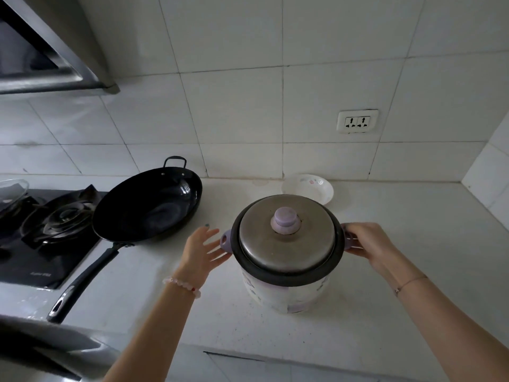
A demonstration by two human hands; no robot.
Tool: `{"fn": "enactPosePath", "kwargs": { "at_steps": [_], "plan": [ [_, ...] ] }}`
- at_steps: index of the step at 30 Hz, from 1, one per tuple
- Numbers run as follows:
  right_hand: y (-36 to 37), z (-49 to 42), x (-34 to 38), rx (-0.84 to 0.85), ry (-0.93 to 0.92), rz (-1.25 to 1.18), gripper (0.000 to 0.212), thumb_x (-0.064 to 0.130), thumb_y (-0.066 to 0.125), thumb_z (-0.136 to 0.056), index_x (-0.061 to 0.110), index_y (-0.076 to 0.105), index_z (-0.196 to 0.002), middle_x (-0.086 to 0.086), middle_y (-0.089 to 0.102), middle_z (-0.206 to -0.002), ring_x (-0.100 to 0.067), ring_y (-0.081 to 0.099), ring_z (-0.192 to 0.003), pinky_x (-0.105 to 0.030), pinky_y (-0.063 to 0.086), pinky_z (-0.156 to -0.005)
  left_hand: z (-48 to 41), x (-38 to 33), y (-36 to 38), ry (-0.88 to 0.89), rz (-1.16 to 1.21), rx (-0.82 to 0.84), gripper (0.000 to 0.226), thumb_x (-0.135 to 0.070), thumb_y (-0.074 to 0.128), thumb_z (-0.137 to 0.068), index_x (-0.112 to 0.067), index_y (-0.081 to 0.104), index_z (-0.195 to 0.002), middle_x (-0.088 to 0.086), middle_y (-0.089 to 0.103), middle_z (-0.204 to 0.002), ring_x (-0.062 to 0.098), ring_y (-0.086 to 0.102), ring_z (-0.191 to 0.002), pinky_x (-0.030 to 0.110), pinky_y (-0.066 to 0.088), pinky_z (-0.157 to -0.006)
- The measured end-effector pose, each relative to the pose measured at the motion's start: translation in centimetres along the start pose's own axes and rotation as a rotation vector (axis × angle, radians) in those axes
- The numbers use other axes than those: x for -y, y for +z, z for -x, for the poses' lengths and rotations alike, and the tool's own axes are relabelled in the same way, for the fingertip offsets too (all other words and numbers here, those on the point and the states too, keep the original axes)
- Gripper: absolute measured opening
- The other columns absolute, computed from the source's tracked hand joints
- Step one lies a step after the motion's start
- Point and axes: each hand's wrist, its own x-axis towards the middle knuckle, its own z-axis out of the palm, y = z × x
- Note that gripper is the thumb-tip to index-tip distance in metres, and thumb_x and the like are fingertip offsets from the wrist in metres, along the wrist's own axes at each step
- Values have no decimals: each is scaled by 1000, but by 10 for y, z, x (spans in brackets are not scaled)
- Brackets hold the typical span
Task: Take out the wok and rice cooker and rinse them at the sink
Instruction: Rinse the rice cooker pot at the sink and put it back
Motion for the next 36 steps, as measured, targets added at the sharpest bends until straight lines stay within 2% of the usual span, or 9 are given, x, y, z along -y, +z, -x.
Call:
{"fn": "enactPosePath", "kwargs": {
  "at_steps": [3, 5, 10, 16, 25, 28, 29, 31, 36],
  "plan": [
    [15, 7, 9, 32, -25, 12, 19, -2, 54, -78, -8, 67, -92, -15, 56, -67, -18, 57, -49, -25, 55, -53, 18, -3, -18, 41, 30, -67, 32, -28, 44, -94, -7, 54, -116, 21, 60, -109, 35, 61, -93, 43, 51, -80],
    [28, 14, 14, 68, -32, 4, 17, -1, 55, -79, -7, 67, -90, -17, 56, -69, -22, 55, -53, -33, 55, -64, 32, -3, -33, 65, 50, -109, 33, -29, 46, -92, -8, 55, -117, 21, 60, -113, 35, 62, -93, 44, 51, -83],
    [65, 38, 24, 230, -73, 58, 10, 2, 56, -80, 2, 67, -81, -16, 60, -71, -22, 57, -57, -39, 56, -74, 83, -2, -80, 144, 171, -221, 34, -26, 45, -92, -7, 54, -119, 24, 60, -115, 39, 61, -95, 47, 49, -88],
    [124, 84, 24, 447, -106, 38, 14, -1, 58, -84, -5, 67, -94, -16, 62, -74, -22, 60, -56, -24, 54, -46, 167, 3, -139, 270, 234, -426, 42, -29, 48, -87, -5, 57, -120, 22, 63, -106, 35, 63, -88, 48, 48, -93],
    [208, 169, -1, 771, -137, 133, 21, 8, 56, -87, -3, 67, -100, -20, 68, -84, -30, 66, -73, -32, 54, -64, 287, 19, -220, 416, 385, -623, 30, -27, 47, -87, -7, 63, -102, 25, 64, -103, 34, 64, -81, 45, 49, -88],
    [232, 196, -10, 837, -100, 140, 17, 5, 53, -88, -3, 66, -96, -17, 68, -75, -28, 65, -68, -32, 53, -61, 310, 25, -252, 498, 401, -642, 39, -21, 39, -91, -14, 73, -75, 16, 71, -83, 28, 68, -67, 42, 54, -79],
    [242, 205, -14, 858, -86, 140, 16, 5, 52, -88, -2, 66, -93, -15, 69, -70, -27, 65, -66, -31, 54, -60, 318, 26, -264, 510, 401, -658, 40, -20, 37, -92, -15, 73, -75, 15, 71, -80, 26, 69, -65, 39, 57, -74],
    [263, 224, -21, 894, -75, 152, 15, 5, 52, -88, -1, 66, -89, -11, 70, -62, -26, 65, -64, -30, 54, -58, 333, 27, -288, 491, 430, -671, 32, -24, 38, -91, -9, 67, -92, 19, 69, -85, 28, 70, -67, 38, 58, -71],
    [321, 280, -39, 917, -68, 152, 15, 5, 53, -86, -2, 67, -84, -18, 68, -73, -28, 64, -67, -29, 54, -58, 368, 20, -358, 469, 453, -724, 31, -27, 42, -91, -7, 64, -100, 21, 70, -82, 32, 68, -70, 44, 53, -80]
  ]
}}
